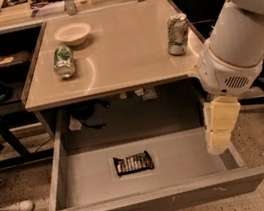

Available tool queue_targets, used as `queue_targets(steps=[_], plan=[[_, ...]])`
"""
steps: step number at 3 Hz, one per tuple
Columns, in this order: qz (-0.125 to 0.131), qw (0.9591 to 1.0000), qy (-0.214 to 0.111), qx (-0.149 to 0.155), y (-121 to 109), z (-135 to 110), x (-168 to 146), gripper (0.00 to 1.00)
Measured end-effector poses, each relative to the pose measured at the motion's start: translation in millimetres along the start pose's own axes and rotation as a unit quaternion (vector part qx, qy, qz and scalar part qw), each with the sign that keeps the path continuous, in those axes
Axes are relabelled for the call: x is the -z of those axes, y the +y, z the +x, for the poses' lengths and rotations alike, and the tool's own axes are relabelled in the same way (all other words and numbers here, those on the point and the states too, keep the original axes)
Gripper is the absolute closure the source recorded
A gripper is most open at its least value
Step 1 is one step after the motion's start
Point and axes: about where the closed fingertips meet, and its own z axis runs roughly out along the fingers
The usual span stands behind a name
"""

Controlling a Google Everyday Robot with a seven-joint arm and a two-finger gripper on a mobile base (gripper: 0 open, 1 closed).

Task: Pick rxbar chocolate from top drawer and place on counter

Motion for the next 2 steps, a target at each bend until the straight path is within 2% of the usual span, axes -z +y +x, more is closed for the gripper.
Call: queue_targets(steps=[1, 2], plan=[[0.001, 0.9994, -0.023, 0.026, 2.2, -22.6, -18.4, 0.0], [-0.005, 0.9968, -0.052, 0.06, 1.2, -52.2, -45.7, 0.0]])
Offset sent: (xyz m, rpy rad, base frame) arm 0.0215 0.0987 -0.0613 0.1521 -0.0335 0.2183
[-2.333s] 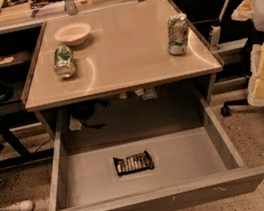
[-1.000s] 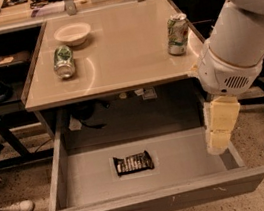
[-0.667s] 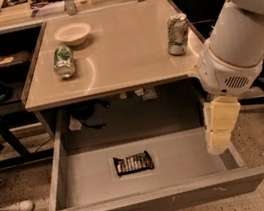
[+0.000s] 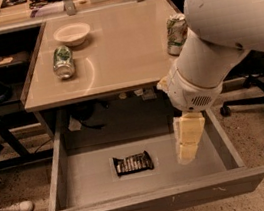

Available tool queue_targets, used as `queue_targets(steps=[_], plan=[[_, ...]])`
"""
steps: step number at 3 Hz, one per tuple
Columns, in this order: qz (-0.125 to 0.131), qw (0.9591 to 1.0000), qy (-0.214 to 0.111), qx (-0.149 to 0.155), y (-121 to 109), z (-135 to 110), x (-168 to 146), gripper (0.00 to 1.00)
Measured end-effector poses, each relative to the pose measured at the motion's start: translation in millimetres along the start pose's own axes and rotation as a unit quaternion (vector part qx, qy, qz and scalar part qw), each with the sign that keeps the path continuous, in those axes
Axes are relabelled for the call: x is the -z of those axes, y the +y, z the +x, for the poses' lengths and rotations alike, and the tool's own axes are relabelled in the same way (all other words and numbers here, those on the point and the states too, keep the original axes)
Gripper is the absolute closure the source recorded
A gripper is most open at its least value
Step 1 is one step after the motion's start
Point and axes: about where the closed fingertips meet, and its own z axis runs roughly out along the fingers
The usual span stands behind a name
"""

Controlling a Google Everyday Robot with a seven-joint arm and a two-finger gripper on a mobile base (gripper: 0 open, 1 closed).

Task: Pick rxbar chocolate from top drawer and place on counter

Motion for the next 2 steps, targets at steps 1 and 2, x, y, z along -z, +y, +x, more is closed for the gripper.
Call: queue_targets(steps=[1, 2], plan=[[-0.028, 0.9985, -0.045, 0.017, -1.2, -20.9, -27.4, 0.0], [-0.031, 0.9983, -0.047, 0.017, -0.8, -21.5, -29.0, 0.0]])
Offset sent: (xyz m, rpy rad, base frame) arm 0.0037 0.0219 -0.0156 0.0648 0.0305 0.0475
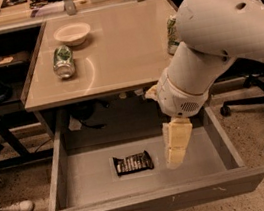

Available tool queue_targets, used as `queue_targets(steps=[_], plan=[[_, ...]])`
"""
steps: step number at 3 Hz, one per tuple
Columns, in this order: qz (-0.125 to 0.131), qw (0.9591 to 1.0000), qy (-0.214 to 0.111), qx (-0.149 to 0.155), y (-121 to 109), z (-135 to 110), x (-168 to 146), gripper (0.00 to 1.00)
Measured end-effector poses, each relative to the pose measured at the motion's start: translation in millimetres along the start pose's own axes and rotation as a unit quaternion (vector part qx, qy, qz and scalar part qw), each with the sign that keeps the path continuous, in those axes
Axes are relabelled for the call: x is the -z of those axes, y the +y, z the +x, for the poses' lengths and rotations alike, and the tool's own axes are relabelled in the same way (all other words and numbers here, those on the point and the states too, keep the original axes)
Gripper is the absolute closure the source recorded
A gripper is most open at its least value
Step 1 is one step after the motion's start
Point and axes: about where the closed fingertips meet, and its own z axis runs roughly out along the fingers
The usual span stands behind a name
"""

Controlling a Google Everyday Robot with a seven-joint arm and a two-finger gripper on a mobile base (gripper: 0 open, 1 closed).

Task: Pick rxbar chocolate from top drawer and place on counter

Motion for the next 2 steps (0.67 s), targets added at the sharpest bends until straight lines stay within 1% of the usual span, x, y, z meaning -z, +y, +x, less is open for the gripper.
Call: queue_targets(steps=[1, 2], plan=[[-0.007, 0.9999, -0.008, 0.001, 0.5, -2.2, -13.6, 0.0], [-0.021, 0.9998, -0.006, 0.002, -10.5, -9.9, -50.8, 0.0]])
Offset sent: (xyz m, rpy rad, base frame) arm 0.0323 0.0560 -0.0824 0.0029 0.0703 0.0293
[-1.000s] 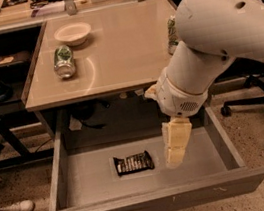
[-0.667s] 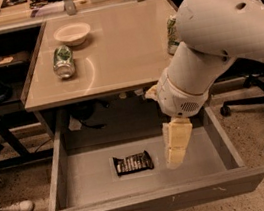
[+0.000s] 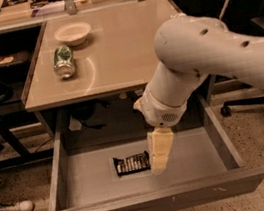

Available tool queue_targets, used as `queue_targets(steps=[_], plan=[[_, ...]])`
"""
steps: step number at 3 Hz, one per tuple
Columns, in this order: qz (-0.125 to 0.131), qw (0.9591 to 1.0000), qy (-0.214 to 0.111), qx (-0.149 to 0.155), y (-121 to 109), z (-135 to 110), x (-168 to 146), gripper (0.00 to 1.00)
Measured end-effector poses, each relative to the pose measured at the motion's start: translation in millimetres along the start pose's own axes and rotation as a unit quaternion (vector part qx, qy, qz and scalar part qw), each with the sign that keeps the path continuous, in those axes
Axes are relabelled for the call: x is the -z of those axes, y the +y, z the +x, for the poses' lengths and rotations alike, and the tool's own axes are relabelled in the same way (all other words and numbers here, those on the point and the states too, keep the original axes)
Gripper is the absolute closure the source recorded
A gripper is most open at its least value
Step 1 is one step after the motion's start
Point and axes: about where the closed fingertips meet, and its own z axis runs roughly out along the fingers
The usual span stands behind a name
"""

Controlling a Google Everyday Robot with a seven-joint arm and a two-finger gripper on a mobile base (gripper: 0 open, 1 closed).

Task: Pick rxbar chocolate from top drawer and place on counter

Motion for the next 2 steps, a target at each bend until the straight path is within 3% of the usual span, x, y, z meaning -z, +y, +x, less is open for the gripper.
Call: queue_targets(steps=[2], plan=[[0.006, 0.9985, 0.051, -0.019, -21.5, 16.2, -55.0, 0.0]])
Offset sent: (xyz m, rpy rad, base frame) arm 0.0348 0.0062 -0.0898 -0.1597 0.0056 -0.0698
